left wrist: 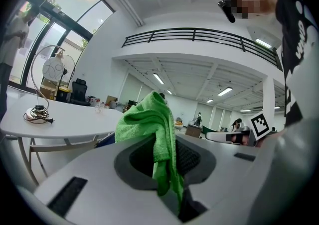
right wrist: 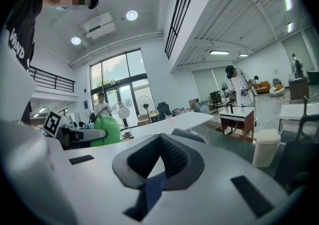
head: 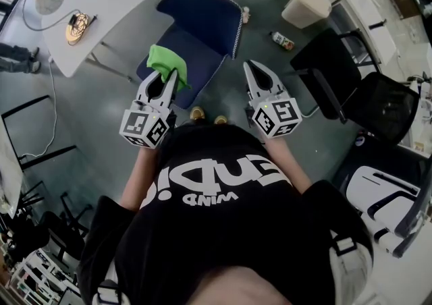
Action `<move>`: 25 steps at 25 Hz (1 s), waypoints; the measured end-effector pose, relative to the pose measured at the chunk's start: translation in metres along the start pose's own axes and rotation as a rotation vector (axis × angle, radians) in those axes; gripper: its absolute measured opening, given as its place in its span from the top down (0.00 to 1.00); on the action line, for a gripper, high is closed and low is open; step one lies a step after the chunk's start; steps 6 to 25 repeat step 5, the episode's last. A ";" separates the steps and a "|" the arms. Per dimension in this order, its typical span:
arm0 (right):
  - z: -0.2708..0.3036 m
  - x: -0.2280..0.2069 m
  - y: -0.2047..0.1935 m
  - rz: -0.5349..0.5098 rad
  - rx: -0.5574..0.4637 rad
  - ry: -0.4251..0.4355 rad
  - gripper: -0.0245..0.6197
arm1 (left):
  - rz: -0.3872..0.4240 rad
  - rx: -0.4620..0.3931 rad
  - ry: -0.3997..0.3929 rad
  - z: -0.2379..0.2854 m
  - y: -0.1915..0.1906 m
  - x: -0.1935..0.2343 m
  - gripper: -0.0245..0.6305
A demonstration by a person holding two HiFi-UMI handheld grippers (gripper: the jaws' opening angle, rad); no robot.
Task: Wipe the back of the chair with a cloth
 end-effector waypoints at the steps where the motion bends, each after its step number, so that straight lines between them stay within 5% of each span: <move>1: 0.000 0.000 0.000 0.000 0.000 0.000 0.97 | -0.002 0.000 0.001 0.000 0.000 0.000 0.86; 25: 0.000 0.000 -0.001 0.000 0.001 0.002 0.97 | -0.010 -0.004 0.007 -0.002 -0.001 0.001 0.86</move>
Point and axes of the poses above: the fingertips, and each gripper's own axes: z forward along the fingers, x to its left, y out of its top, the point moved 2 cm from there along -z, backward along the fingers, and after that the axes turned 3 degrees about z, right-handed, at the moved point
